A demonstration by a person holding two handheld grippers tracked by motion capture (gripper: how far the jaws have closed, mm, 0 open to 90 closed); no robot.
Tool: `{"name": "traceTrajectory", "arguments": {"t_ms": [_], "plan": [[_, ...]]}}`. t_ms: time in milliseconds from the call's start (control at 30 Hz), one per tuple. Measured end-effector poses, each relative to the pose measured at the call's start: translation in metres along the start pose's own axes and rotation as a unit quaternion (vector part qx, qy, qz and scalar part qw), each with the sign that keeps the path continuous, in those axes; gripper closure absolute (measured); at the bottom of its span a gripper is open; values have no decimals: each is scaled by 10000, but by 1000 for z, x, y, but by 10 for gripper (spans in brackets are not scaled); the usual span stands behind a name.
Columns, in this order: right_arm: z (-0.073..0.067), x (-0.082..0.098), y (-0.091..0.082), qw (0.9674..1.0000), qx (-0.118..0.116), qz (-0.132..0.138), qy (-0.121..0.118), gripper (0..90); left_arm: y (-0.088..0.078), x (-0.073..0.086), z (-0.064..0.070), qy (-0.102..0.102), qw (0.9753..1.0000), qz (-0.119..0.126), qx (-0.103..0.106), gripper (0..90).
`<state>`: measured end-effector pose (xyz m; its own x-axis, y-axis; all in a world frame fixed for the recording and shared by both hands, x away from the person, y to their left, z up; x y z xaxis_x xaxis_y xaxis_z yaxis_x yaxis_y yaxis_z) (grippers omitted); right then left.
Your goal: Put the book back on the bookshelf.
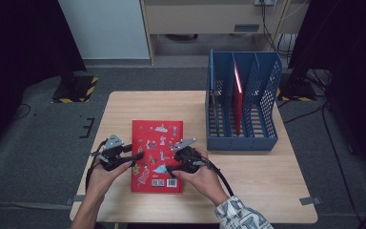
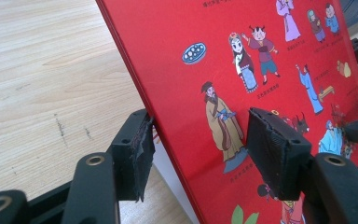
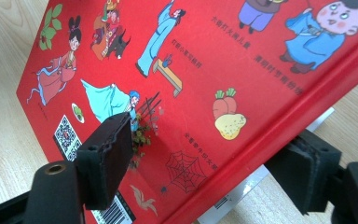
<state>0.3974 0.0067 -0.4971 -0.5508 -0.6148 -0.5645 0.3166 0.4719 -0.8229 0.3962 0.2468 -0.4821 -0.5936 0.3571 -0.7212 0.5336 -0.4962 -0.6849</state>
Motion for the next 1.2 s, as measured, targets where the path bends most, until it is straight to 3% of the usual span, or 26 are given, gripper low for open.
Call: {"name": "traceTrajectory", "arguments": {"t_ms": [1200], "plan": [[3,-17,-16,9995,116,195,197,371,-10,-17,2,138,9997,126,-159,427]]}}
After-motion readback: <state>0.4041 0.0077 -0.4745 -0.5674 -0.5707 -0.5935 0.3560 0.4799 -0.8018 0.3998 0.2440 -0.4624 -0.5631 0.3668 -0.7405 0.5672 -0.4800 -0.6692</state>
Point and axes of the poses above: each handheld gripper's, and its own axes: y roughly forward along the jaws, x roughly out of its underside, z roughly to its right, the point moved 3 cm from there along y, roughly forward along the jaws, and after that the axes turned 8 degrees about -z, right-handed, at the moved point
